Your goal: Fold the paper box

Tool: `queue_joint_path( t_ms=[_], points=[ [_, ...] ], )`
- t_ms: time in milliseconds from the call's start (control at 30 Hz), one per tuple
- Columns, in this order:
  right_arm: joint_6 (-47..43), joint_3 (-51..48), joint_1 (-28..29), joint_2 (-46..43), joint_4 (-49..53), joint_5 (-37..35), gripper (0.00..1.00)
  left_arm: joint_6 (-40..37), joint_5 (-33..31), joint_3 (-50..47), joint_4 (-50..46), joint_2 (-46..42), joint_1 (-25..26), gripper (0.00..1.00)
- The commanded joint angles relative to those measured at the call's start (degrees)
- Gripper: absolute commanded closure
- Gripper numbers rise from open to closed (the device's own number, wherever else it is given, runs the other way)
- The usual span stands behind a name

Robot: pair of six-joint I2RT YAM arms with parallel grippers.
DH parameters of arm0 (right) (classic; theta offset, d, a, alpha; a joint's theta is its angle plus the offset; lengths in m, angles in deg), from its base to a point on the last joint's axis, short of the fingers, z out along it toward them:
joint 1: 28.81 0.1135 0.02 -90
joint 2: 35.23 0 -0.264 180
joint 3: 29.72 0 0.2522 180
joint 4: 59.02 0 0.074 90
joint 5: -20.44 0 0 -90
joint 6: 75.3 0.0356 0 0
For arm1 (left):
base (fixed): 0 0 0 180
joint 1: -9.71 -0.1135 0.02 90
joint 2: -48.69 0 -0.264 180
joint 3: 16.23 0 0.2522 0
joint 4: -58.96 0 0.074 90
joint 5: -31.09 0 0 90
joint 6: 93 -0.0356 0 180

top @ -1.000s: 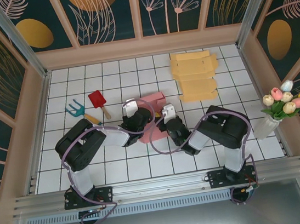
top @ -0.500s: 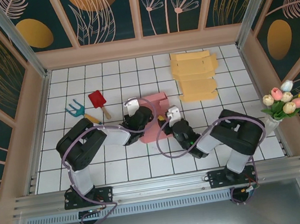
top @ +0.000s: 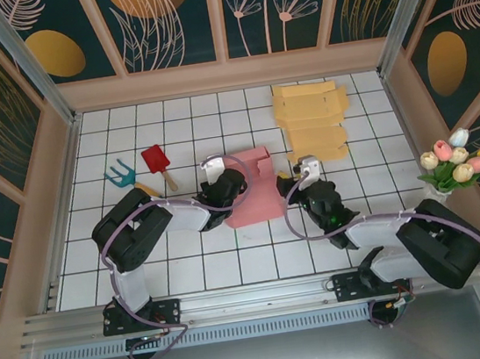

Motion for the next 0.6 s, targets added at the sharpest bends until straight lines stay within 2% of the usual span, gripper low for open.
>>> queue_joint_path(
  t_ms=[0, 267, 433, 567],
  points=[
    [-0.6, 2.4, -1.8, 4.1, 0.5, 8.0, 0.5, -1.2, 4.1, -0.6, -4.0, 0.5, 0.6, 1.0],
    [-4.1, 8.8, -7.0, 17.7, -9.2, 18.4, 0.5, -2.1, 5.0, -1.3, -3.3, -0.1, 0.6, 1.0],
    [-7.7, 11.8, -7.1, 22.2, -11.4, 20.7, 0.51, -3.2, 6.1, -0.6, -3.2, 0.5, 0.7, 1.0],
    [-8.6, 13.4, -7.1, 25.1, -12.2, 19.7, 0.52, -3.7, 6.5, -0.2, -3.1, 1.1, 0.6, 1.0]
  ],
)
